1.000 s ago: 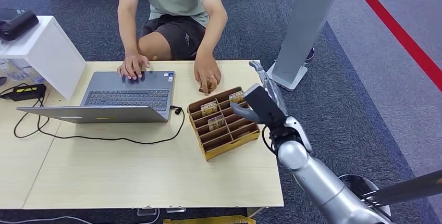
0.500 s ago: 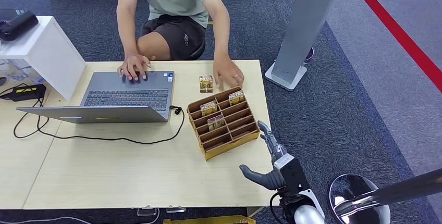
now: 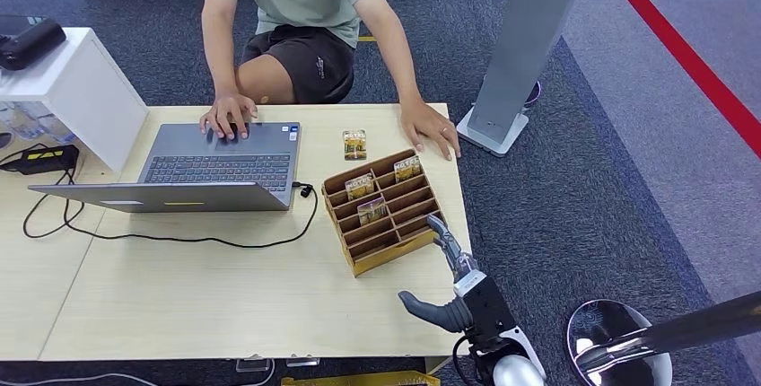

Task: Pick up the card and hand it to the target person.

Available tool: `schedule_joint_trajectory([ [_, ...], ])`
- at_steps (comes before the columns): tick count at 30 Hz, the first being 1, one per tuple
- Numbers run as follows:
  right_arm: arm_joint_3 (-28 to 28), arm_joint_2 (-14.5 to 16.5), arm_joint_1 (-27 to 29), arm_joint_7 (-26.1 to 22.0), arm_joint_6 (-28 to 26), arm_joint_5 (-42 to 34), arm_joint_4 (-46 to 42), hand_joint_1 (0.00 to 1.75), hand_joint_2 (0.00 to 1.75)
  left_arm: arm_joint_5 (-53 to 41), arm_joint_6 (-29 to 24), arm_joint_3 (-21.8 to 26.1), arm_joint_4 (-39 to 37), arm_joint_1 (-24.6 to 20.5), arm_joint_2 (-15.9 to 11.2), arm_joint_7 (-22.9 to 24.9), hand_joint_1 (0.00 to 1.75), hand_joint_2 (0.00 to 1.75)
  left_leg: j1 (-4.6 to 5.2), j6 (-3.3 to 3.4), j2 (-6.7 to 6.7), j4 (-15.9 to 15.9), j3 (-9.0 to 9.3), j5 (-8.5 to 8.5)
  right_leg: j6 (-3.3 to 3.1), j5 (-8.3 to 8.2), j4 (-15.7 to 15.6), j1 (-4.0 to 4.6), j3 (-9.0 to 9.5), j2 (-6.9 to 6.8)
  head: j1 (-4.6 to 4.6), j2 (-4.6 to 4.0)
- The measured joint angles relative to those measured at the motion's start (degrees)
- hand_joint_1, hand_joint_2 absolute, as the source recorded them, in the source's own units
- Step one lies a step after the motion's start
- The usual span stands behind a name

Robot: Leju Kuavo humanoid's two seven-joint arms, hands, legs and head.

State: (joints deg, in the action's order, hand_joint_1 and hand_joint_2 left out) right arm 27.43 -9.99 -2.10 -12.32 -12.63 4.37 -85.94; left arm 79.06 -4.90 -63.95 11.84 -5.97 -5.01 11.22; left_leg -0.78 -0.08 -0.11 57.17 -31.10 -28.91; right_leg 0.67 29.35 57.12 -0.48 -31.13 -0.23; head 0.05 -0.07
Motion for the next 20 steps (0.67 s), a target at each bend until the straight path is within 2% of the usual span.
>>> schedule_joint_trajectory([
  [20,0.00,0.03,0.39,1.37,-0.48,0.07,0.34,0.00,1.75,-0.45,0.10,0.00,0.00,0.00,0.00,0.02,0.00,0.00,0.00,0.00,0.00,0.00,0.01,0.00,0.00,0.00,0.00,0.00,0.00,0.00,0.03,0.00],
])
